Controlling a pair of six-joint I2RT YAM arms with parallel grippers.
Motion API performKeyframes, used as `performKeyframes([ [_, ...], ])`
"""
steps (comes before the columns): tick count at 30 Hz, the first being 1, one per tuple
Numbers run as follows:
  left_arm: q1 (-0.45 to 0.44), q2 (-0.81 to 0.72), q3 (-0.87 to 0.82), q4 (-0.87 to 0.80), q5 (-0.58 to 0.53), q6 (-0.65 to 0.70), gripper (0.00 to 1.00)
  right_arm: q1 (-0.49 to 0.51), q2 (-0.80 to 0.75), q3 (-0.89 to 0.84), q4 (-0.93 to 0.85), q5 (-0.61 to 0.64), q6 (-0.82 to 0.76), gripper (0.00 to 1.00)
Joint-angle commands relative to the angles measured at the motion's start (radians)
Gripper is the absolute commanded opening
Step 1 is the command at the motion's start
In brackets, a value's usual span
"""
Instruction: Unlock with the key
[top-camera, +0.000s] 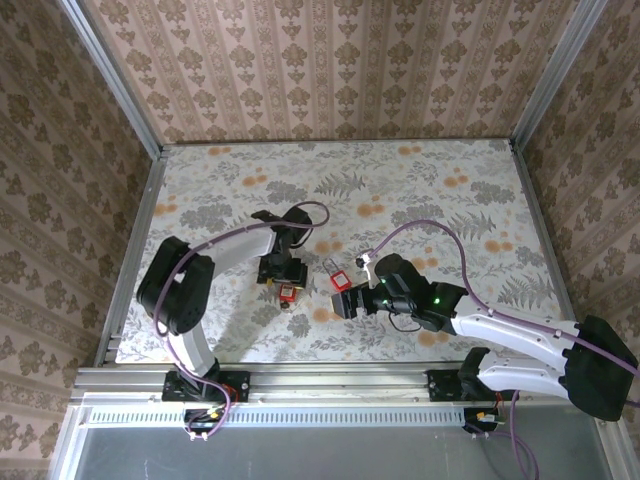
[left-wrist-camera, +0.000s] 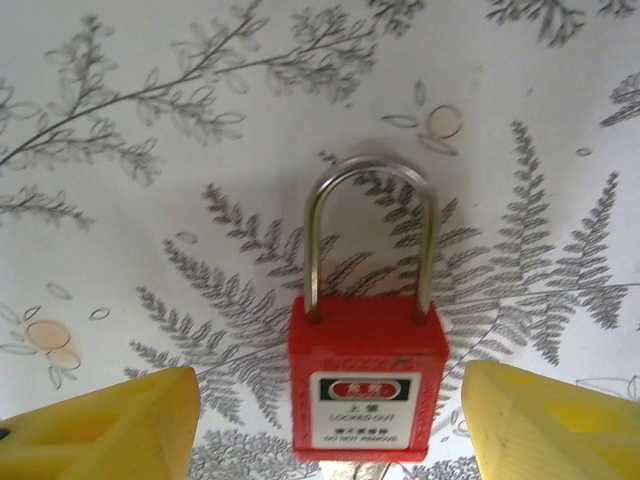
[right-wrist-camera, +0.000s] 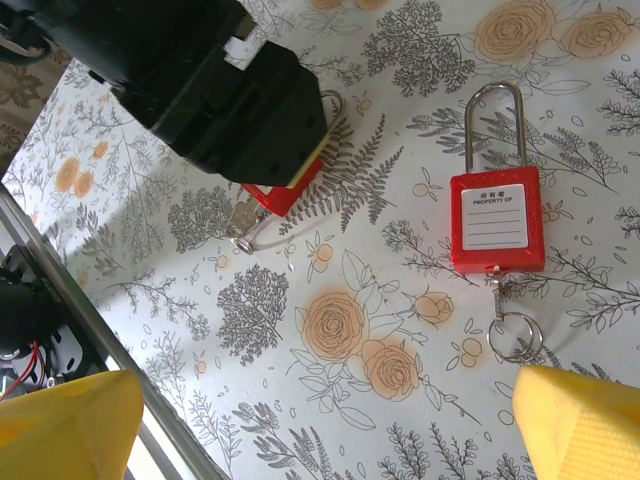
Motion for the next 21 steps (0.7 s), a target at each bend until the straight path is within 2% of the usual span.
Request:
performKeyframes([
  [1,-0.024,0.034,0.016,-0.005,-0.017,-0.022,0.69,-0.004,-0.027,-0.024,0.032,0.001,0.01,0.96],
  [8,-0.032,0.073,-0.004,0.01,-0.026,-0.033,0.61,-0.004,-0.034,-0.042,0.048,-0.004,0.007,0.96],
  [13,-0.023,0.098,-0.013,0.028,-0.03,-0.028,0.48,-0.006,-0.035,-0.047,0.065,-0.01,0.0,0.96],
  [15,-0.015,0.098,-0.022,0.044,-0.027,-0.03,0.39,-0.005,-0.028,-0.045,0.075,-0.017,-0.004,0.96],
  [21,0.008,0.02,-0.049,0.102,0.017,-0.055,0.21,-0.007,0.029,-0.012,0.12,-0.034,-0.019,0.95],
])
